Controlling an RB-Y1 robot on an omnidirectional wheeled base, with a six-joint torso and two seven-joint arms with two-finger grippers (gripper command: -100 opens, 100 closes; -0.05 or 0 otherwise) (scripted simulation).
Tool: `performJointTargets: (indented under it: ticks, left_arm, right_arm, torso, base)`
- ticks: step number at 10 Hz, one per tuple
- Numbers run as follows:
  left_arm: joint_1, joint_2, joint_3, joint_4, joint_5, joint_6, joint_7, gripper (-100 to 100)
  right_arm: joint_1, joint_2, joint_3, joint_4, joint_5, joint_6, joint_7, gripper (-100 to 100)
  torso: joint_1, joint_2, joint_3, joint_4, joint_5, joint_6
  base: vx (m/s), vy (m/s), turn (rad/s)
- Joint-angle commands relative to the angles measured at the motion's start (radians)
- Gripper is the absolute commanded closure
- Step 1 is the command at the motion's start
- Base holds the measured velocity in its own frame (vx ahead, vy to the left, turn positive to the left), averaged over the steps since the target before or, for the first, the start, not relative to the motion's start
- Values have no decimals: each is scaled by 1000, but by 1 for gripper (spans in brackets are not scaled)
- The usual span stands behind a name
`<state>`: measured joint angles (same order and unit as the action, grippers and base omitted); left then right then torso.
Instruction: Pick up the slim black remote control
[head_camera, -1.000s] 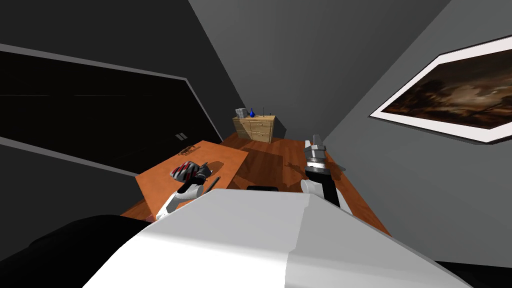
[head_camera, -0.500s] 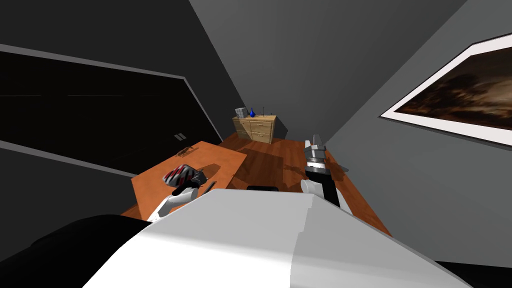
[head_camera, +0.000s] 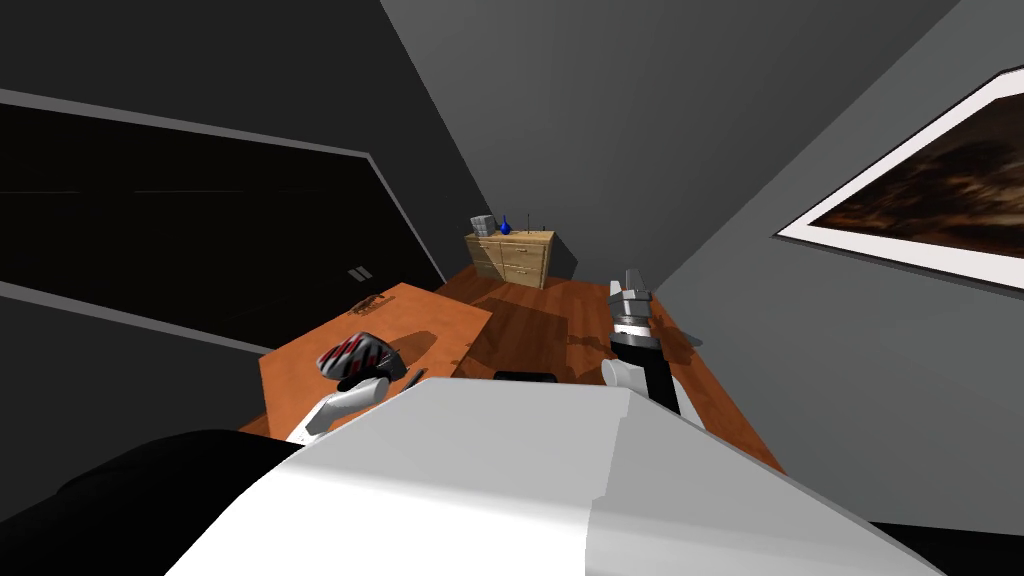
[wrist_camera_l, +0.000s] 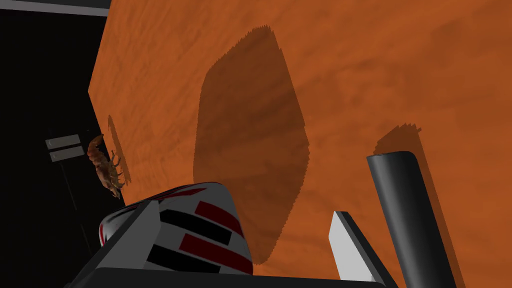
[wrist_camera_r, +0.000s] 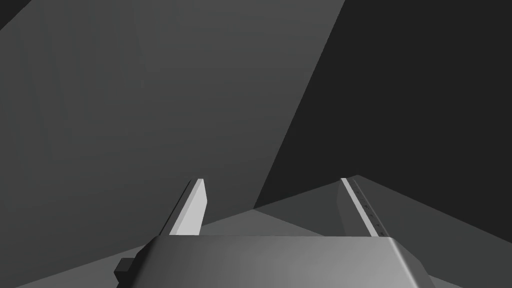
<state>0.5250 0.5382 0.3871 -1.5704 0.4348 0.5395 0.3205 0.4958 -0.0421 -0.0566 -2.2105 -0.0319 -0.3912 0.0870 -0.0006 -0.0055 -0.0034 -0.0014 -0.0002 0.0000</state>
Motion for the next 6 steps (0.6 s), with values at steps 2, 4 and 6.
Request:
performJointTargets:
  ticks: [2,4,6]
  left_arm:
    - [-16,18,12,56,24,65,10,-100]
    - [-28,30,17,96,45,112,14,-100]
    - [-41,41,20,135,66,154,18,-100]
  right_arm:
    - [0,0,0,0,0,0,0,0]
    - [0,0,0,0,0,0,0,0]
    - [0,0,0,0,0,0,0,0]
  torso:
    - [0,1,0,0,0,0]
    - [1,2,1,0,0,0]
    - [1,1,0,0,0,0]
  base:
    - [70,-30,28]
    - [54,-22,34]
    - [66,-22,25]
